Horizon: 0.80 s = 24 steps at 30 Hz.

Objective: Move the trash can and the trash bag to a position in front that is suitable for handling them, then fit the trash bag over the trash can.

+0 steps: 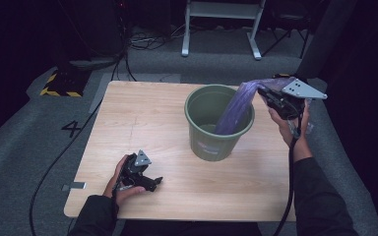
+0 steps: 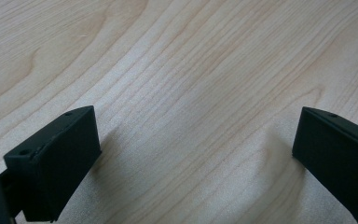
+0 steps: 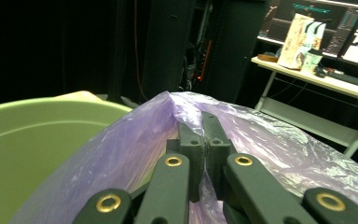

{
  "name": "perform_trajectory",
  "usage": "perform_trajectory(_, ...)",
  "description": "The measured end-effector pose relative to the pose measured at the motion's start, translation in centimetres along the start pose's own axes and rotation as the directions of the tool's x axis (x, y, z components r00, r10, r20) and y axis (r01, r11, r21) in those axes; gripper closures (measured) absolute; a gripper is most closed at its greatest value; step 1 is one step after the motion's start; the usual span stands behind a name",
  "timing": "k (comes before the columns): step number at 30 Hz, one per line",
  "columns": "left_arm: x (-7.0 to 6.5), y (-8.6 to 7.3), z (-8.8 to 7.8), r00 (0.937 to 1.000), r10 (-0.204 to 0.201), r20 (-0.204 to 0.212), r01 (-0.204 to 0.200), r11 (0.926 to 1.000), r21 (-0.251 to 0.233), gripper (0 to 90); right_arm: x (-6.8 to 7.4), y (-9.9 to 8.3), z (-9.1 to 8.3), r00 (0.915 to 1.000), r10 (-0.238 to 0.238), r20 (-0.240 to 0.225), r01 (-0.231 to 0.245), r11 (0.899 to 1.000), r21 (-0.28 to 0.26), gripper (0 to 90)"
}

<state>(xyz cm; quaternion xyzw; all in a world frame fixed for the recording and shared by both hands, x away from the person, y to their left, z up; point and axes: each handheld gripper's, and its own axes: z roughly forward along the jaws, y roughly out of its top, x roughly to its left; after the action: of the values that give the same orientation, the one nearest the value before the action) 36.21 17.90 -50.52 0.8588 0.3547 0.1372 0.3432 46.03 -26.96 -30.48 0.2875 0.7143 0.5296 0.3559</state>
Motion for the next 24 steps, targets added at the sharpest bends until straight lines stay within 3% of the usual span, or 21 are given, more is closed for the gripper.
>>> perform_trajectory(7,0.0,0.0,0.0,1.0,0.0,0.0,0.0,1.0,0.0,0.2,1.2,-0.7,-0.1,0.9984,-0.032,-0.046,0.033,0.999,0.025,89.8)
perform_trajectory(22,0.0,0.1,-0.1,1.0,0.007,0.002,-0.007,1.0,0.005,0.9,2.7,-1.1,-0.8,0.9934,-0.044,-0.106,0.047,0.999,0.024,89.7)
perform_trajectory(23,0.0,0.2,-0.2,0.9999,0.011,0.012,-0.011,0.9999,0.004,3.8,2.8,-1.1,-0.9,0.9931,-0.047,-0.108,0.05,0.999,0.023,89.6)
perform_trajectory(24,0.0,0.5,-0.4,0.9997,0.021,0.015,-0.02,0.9997,-0.014,21.0,3.0,-1.0,-1.2,0.9919,-0.052,-0.116,0.055,0.998,0.019,89.6)
